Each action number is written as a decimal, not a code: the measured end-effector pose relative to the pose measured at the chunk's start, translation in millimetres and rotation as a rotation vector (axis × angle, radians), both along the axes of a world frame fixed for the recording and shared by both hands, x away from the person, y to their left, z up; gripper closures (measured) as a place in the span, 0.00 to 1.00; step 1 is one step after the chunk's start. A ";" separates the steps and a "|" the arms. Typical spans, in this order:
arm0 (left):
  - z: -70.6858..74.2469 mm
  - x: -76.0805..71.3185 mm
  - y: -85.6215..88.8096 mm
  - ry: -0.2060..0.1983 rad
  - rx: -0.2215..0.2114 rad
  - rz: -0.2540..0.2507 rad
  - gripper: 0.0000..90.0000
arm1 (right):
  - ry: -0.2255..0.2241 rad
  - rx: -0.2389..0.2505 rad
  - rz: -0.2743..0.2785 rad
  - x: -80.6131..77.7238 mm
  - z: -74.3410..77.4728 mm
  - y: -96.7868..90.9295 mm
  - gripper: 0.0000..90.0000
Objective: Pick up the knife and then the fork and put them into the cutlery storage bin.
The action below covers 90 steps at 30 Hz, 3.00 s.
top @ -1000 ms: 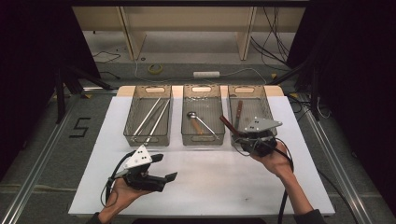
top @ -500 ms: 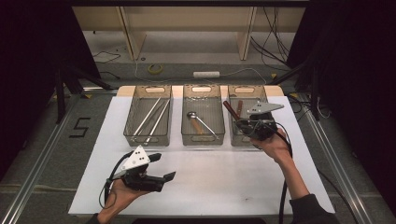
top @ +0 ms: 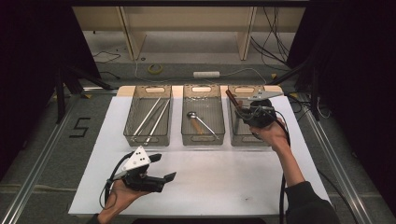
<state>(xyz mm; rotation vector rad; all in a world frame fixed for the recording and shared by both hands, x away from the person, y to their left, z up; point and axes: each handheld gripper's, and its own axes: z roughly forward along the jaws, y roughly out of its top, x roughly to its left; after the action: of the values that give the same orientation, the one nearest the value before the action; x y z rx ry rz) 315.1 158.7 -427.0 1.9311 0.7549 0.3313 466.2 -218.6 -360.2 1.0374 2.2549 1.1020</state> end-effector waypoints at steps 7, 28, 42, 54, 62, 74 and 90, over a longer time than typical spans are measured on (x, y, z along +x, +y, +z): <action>-0.1 0.1 -0.2 0.000 0.003 -0.003 0.18 | 0.007 0.006 -0.038 17.1 1.3 -2.0 0.86; -0.4 0.1 -1.8 0.001 0.003 -0.009 0.18 | 0.057 -0.009 -0.163 58.2 -16.5 -7.0 0.86; -0.3 -0.4 -2.4 -0.004 0.007 -0.012 0.18 | 0.095 -0.009 -0.231 72.5 -31.2 -11.3 0.86; -1.0 -0.5 -5.3 -0.005 0.011 -0.013 0.18 | 0.113 -0.025 -0.254 78.1 -40.8 -10.0 0.86; -0.9 -0.8 -5.1 -0.007 0.017 -0.017 0.18 | 0.123 -0.029 -0.267 79.5 -45.6 -8.8 0.86; -1.1 -0.9 -5.7 -0.009 0.020 -0.018 0.18 | 0.132 -0.042 -0.271 80.7 -49.8 -6.2 0.86; -0.9 -0.9 -5.5 -0.007 0.014 -0.016 0.18 | 0.185 -0.077 -0.299 84.4 -58.7 -6.3 0.85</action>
<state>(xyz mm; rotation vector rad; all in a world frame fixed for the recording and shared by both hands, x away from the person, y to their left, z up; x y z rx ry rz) 314.1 153.2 -427.8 1.9474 0.7335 0.3344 550.6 -224.9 -419.0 1.4379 2.1663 0.8170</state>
